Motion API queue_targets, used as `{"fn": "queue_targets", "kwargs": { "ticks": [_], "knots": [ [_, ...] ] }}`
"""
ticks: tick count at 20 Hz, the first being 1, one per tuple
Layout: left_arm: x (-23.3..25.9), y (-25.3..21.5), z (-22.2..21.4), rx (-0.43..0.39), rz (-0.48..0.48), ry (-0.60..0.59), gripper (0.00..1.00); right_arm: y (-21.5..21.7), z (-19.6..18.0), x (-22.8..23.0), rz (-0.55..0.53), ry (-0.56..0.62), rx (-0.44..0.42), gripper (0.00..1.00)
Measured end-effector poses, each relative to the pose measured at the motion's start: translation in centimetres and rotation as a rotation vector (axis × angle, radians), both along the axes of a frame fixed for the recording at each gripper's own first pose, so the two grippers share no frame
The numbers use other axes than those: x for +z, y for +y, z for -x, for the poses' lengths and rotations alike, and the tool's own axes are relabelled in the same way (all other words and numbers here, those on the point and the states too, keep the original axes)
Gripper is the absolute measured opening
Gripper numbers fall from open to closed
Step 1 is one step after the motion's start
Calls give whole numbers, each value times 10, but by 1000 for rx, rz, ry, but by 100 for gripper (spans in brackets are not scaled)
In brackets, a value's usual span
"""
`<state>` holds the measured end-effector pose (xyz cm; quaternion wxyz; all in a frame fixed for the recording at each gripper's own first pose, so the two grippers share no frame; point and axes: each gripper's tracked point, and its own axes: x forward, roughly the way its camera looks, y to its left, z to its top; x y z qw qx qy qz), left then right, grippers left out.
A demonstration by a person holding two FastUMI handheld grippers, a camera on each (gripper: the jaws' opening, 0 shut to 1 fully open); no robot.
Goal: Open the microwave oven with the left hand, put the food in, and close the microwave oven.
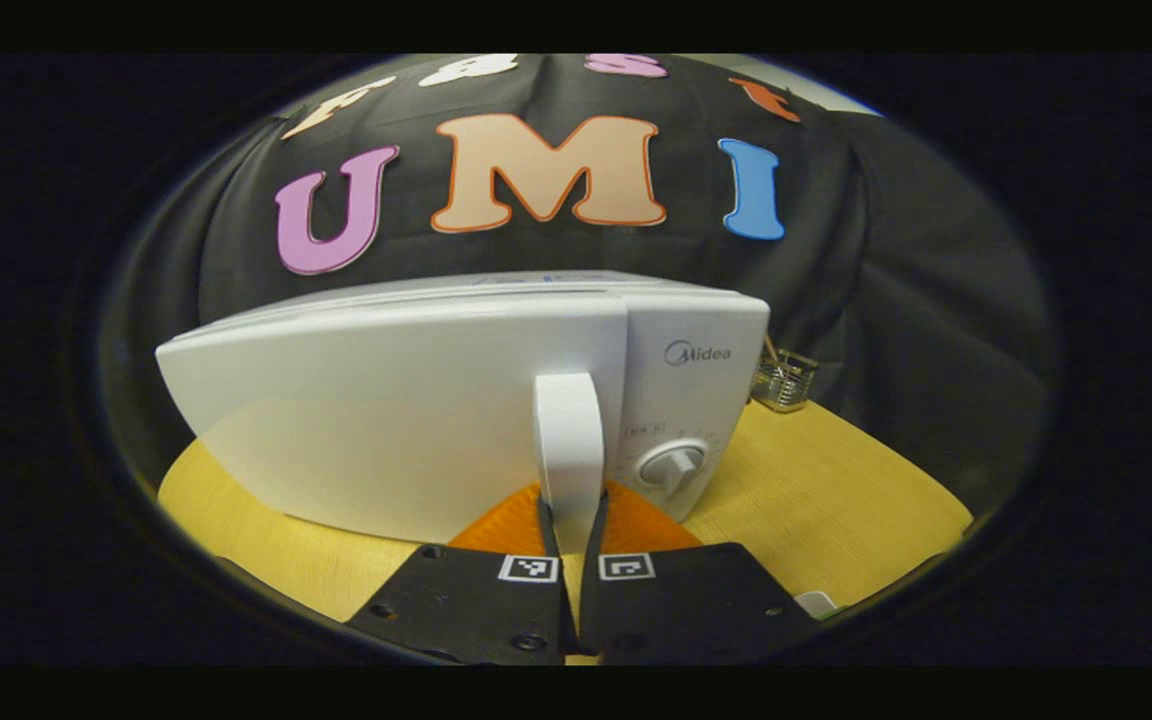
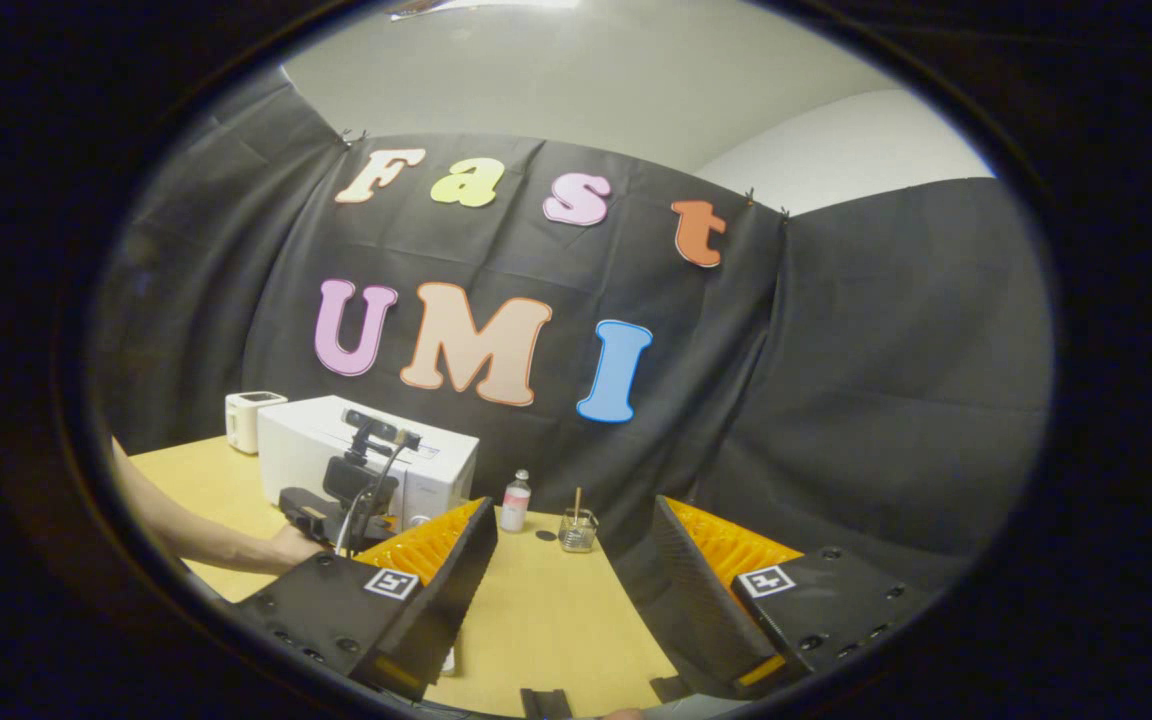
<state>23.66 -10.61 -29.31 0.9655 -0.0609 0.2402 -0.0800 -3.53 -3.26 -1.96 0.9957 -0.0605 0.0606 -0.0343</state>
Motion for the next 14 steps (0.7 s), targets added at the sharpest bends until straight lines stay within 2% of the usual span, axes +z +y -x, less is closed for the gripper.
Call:
{"fn": "queue_targets", "kwargs": {
  "ticks": [2, 5, 9, 14],
  "knots": [
    [12, 7, 17, -5, -15, -78, 1, -2, 0, 2, 0, -8, -6, 98],
    [12, 16, 52, -29, 6, -50, 2, 4, -5, -1, -29, -11, 14, 99],
    [14, 32, 95, -117, -4, -28, 0, 21, -16, -1, -88, -21, 52, 97],
    [15, 61, 138, -120, -19, -10, 1, 49, -26, -11, -116, -17, 106, 97]
  ]
}}
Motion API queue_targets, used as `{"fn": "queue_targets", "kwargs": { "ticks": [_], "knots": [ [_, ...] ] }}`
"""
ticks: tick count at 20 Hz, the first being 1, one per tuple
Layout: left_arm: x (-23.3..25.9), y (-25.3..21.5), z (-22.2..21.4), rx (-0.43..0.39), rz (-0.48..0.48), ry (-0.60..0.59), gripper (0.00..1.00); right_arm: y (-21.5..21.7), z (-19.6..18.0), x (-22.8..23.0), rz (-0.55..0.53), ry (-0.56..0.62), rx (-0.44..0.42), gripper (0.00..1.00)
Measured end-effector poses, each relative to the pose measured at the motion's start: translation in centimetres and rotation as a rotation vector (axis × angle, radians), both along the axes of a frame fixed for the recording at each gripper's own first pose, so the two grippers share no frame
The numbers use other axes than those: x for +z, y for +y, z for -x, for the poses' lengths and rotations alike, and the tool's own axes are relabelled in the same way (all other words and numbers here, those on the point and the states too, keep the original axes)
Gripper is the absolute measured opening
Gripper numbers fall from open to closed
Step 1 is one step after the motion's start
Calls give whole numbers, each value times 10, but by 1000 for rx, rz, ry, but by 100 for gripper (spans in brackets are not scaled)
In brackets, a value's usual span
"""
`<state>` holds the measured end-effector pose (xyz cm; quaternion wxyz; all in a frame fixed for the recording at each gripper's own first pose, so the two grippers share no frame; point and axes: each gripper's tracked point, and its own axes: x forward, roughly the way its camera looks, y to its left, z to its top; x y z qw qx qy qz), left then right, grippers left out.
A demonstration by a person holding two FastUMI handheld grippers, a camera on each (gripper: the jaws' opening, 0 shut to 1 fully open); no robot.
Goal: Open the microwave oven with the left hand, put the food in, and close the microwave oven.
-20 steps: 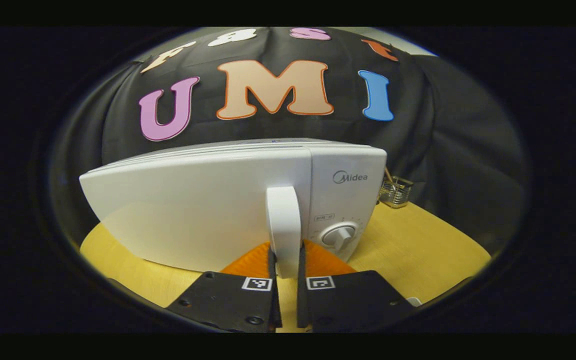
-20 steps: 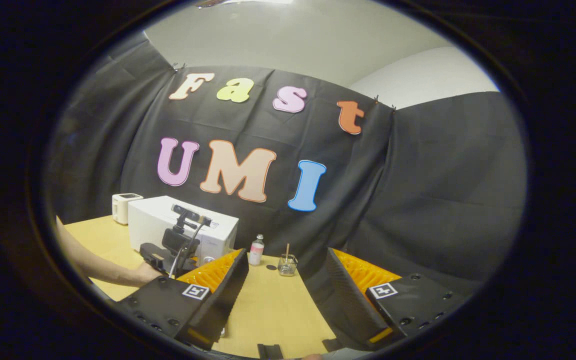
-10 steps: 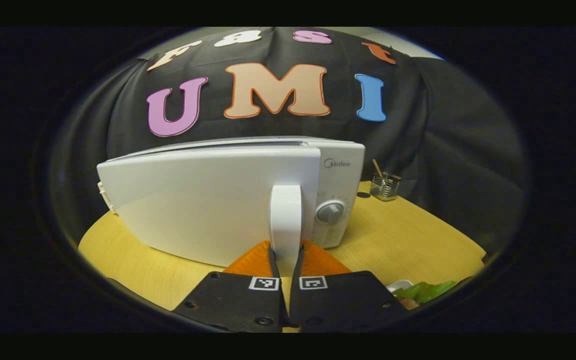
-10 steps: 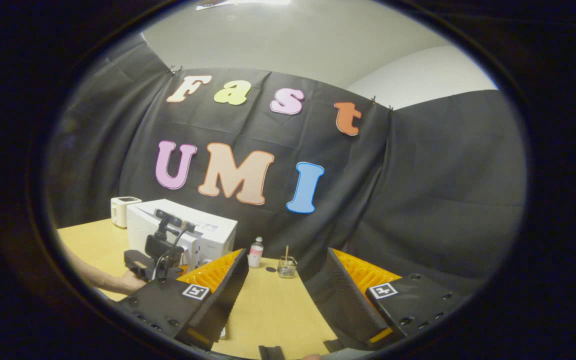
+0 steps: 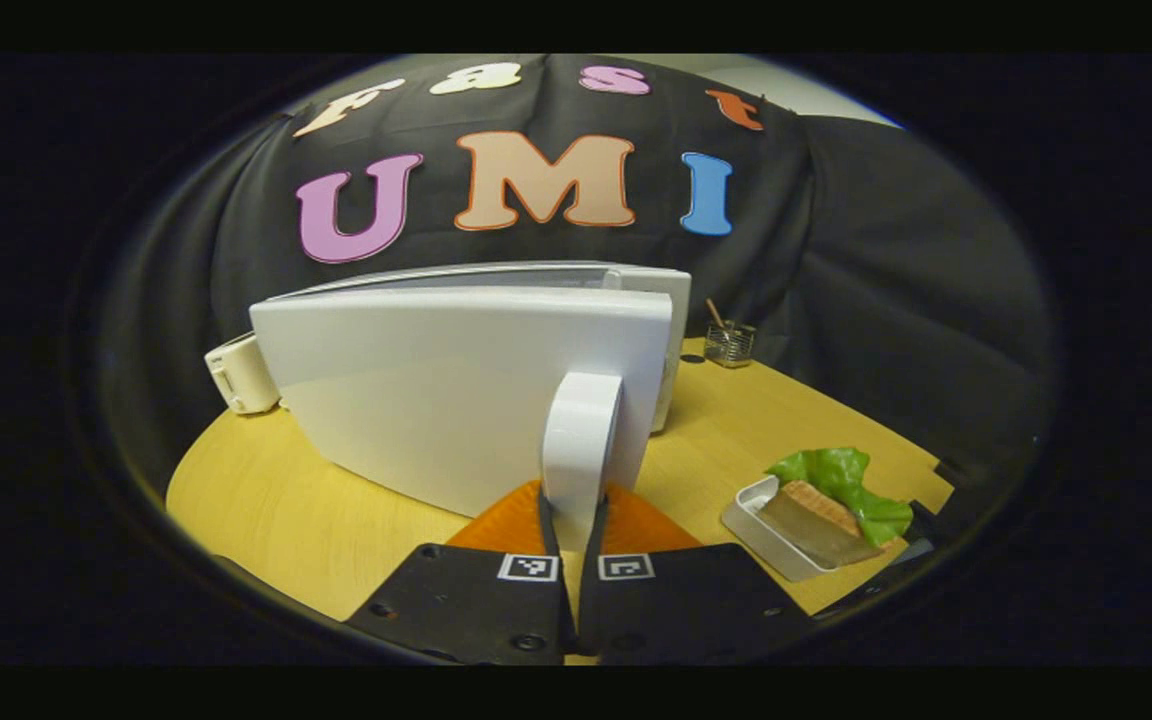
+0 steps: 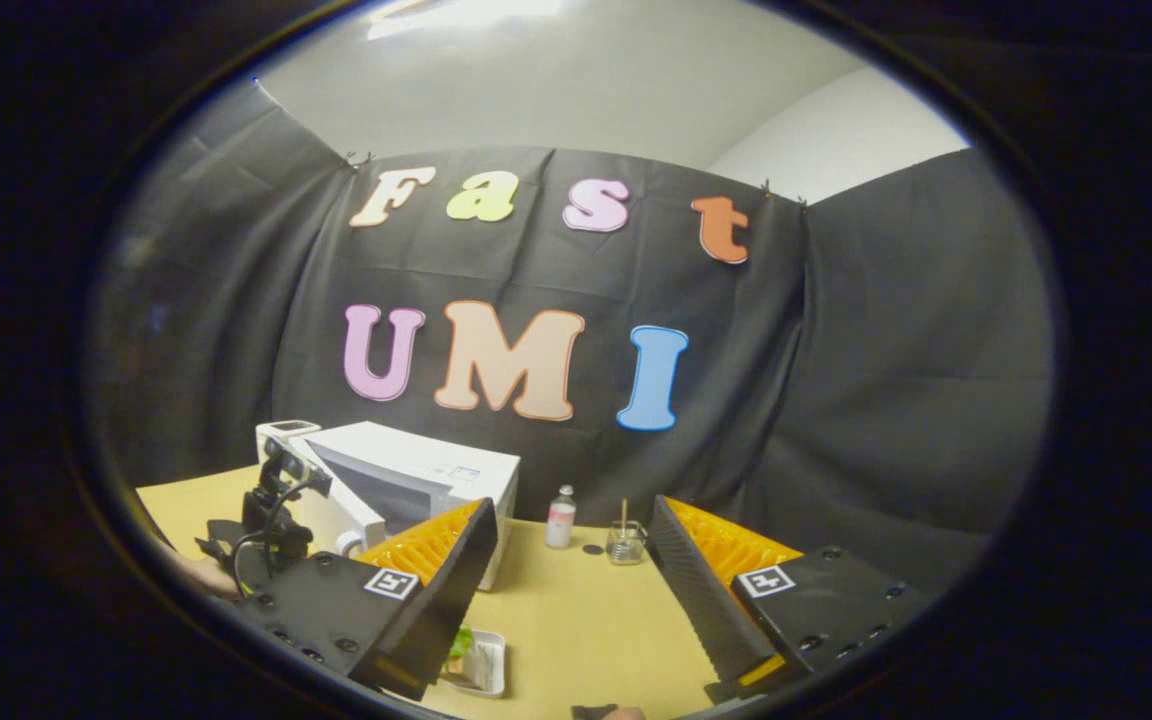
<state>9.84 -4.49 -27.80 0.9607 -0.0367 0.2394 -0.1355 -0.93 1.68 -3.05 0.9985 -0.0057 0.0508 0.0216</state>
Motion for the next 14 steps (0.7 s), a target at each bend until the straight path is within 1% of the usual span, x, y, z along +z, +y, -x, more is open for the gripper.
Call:
{"fn": "queue_targets", "kwargs": {
  "ticks": [5, 6, 7, 10, 14],
  "knots": [
    [-2, 30, 33, 26, -14, 8, 0, 35, -8, -17, -46, 24, 67, 97],
    [-2, 37, 38, 34, -21, 13, 2, 40, -10, -18, -54, 23, 76, 97],
    [-2, 44, 44, 46, -25, 17, 0, 44, -12, -19, -58, 23, 83, 97],
    [-4, 67, 61, 91, -37, 39, 0, 58, -13, -33, -64, 40, 108, 97],
    [-7, 96, 77, 152, -59, 58, 1, 75, -12, -56, -84, 96, 135, 97]
  ]
}}
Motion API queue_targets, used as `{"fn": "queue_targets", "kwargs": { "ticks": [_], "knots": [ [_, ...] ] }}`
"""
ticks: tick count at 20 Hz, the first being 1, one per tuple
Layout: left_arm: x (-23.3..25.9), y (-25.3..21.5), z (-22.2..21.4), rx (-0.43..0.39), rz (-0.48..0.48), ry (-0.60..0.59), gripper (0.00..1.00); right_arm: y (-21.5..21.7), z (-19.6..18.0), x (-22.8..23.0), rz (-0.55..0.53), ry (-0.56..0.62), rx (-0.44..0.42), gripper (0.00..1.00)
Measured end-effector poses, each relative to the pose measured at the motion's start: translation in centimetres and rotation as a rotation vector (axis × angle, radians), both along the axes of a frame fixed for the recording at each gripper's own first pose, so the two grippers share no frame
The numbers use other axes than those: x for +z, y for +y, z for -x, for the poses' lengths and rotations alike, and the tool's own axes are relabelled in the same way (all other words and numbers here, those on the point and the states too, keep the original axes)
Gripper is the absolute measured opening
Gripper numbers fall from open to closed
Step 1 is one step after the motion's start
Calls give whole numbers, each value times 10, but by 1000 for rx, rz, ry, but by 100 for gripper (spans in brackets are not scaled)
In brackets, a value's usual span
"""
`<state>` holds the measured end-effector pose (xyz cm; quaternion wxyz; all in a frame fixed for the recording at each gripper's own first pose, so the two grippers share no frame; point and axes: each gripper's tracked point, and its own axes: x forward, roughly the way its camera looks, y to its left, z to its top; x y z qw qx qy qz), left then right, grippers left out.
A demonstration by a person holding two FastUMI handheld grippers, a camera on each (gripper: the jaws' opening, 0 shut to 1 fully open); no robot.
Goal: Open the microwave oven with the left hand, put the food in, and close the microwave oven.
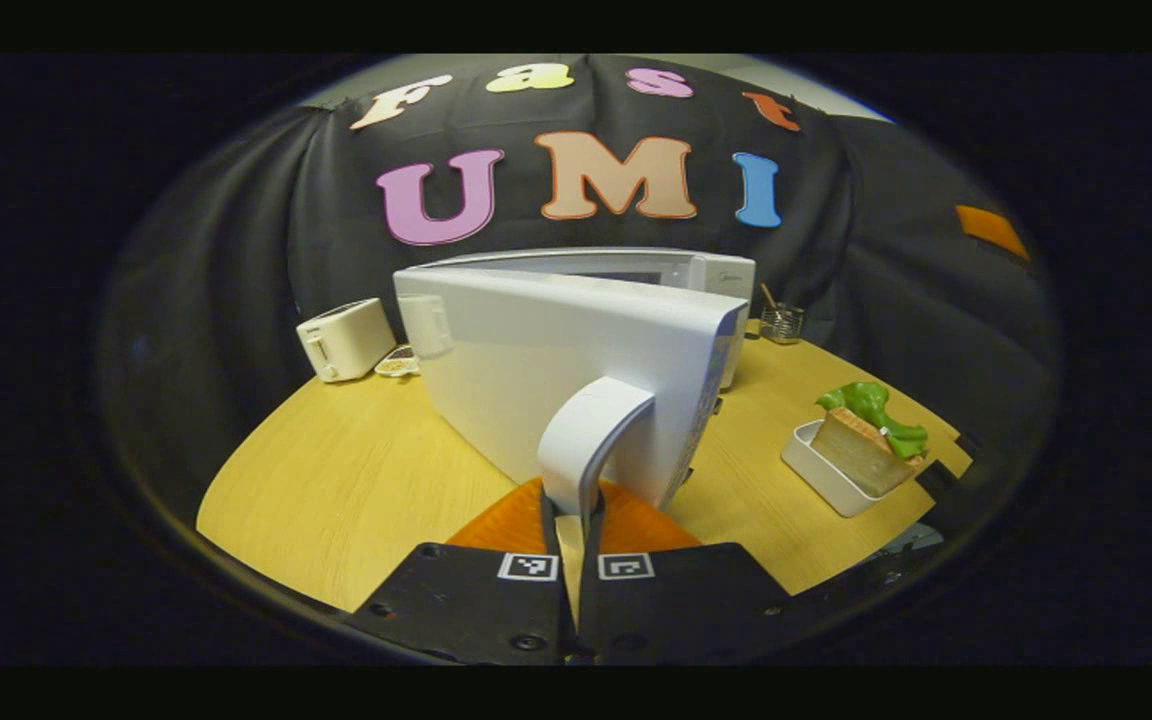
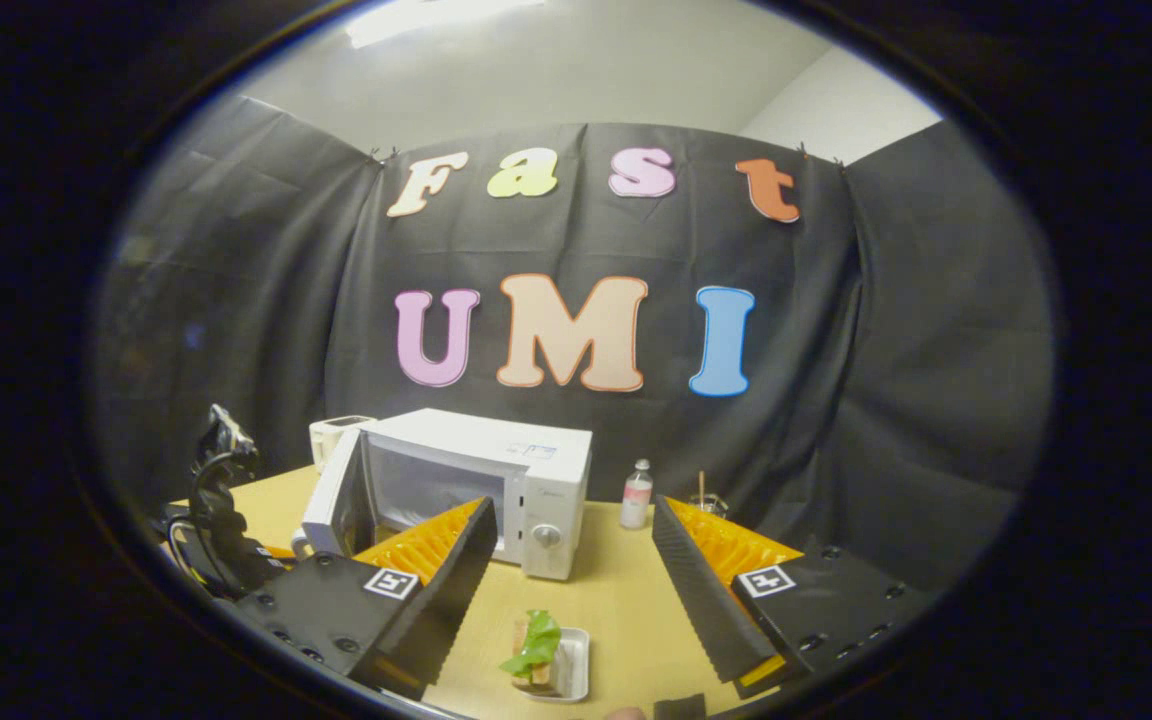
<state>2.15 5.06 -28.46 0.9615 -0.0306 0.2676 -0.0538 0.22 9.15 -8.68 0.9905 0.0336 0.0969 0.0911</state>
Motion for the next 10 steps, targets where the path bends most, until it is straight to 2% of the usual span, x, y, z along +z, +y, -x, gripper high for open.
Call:
{"fn": "queue_targets", "kwargs": {
  "ticks": [4, 10],
  "knots": [
    [0, 21, 9, 40, -32, 3, 0, 13, 0, -30, -30, 64, 15, 97],
    [-6, 54, 23, 132, -42, 44, 0, 27, 11, -83, -8, 164, 30, 97]
  ]
}}
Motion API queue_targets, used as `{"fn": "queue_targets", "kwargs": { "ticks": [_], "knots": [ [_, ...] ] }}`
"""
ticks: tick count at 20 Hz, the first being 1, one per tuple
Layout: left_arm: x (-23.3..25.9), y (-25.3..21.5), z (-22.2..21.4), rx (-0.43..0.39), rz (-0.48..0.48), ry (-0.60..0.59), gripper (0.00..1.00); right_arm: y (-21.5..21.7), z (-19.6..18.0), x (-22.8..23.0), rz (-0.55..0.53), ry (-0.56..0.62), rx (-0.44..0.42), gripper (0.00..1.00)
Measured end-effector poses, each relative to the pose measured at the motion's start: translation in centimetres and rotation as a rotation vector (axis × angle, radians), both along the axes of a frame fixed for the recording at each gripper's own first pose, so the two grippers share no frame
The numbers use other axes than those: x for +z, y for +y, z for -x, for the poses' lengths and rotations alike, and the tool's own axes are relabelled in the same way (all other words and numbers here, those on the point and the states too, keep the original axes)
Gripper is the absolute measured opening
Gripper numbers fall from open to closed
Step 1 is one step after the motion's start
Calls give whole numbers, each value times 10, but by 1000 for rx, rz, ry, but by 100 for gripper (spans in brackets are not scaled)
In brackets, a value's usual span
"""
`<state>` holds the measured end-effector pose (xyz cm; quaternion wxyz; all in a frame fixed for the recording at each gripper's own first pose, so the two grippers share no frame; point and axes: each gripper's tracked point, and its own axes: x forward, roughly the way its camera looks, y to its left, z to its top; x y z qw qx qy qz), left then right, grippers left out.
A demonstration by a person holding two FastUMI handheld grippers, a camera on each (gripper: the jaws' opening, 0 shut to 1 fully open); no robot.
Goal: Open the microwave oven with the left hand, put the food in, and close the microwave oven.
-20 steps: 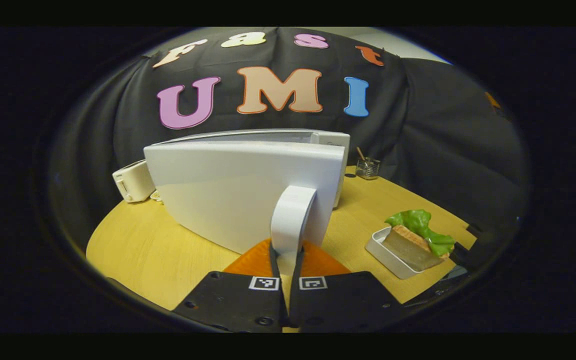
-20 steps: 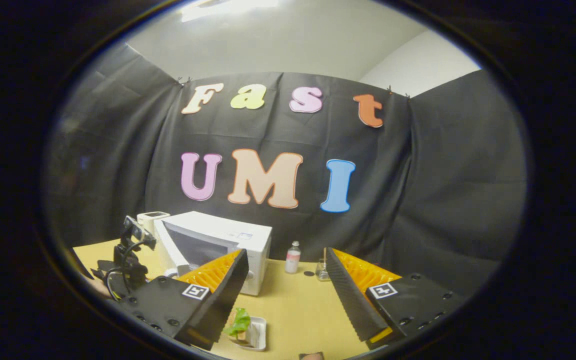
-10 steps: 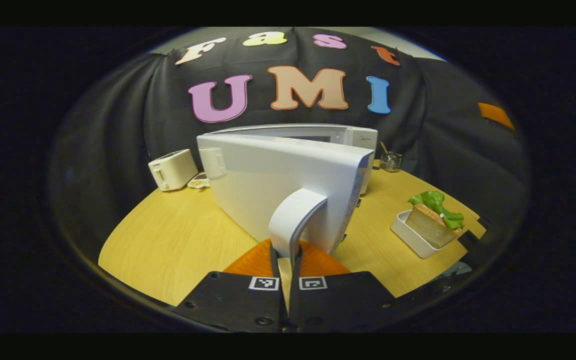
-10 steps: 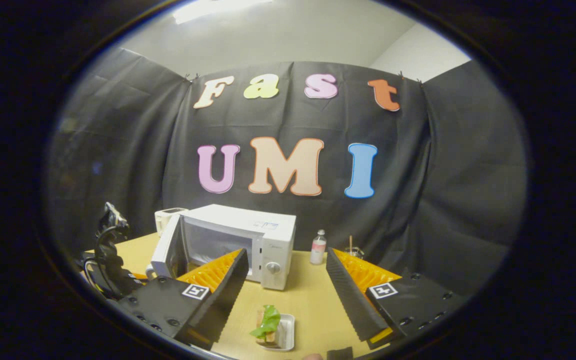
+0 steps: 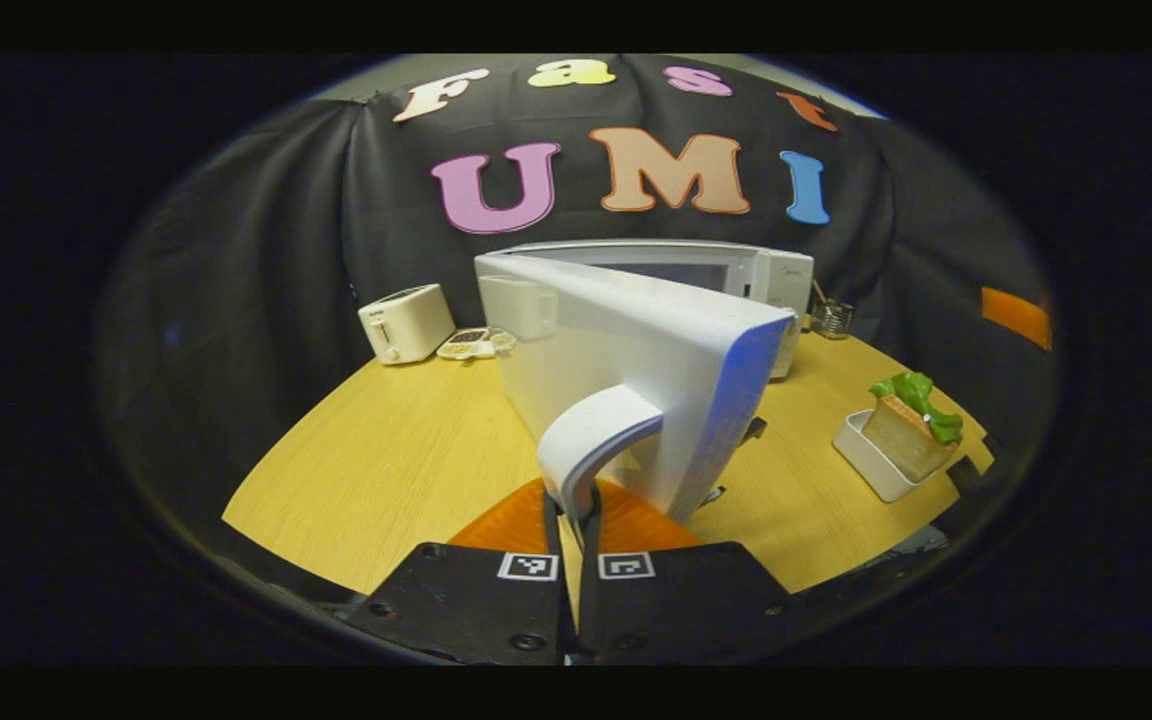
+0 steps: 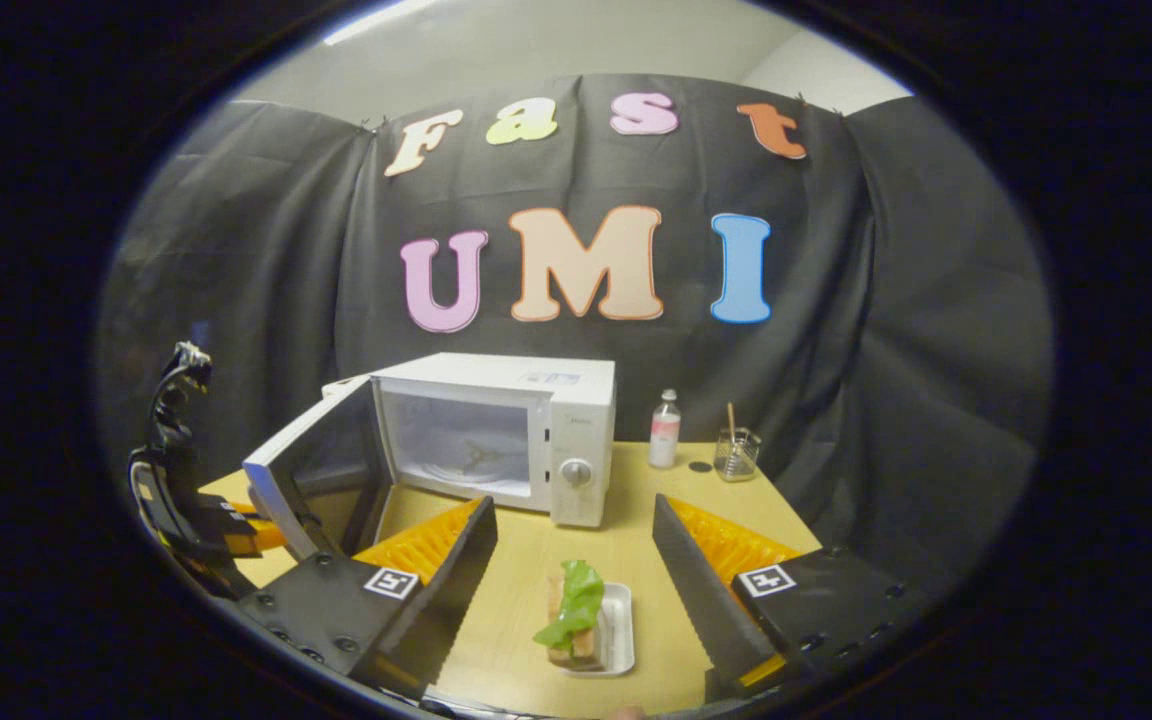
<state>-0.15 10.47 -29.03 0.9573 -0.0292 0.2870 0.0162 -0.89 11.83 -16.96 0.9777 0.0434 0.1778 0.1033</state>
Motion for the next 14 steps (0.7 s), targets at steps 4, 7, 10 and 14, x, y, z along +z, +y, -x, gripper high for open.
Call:
{"fn": "queue_targets", "kwargs": {
  "ticks": [4, 7, 10, 14],
  "knots": [
    [-1, 17, 7, 42, 18, 9, 0, 4, 8, -37, 36, 41, 7, 100],
    [-3, 23, 10, 52, 36, 18, 1, 4, 14, -72, 74, 86, 18, 97],
    [-3, 22, 11, 43, 39, 17, 1, 2, 21, -97, 102, 126, 25, 98],
    [-4, 20, 11, 38, 46, 27, 4, -1, 31, -129, 129, 183, 37, 98]
  ]
}}
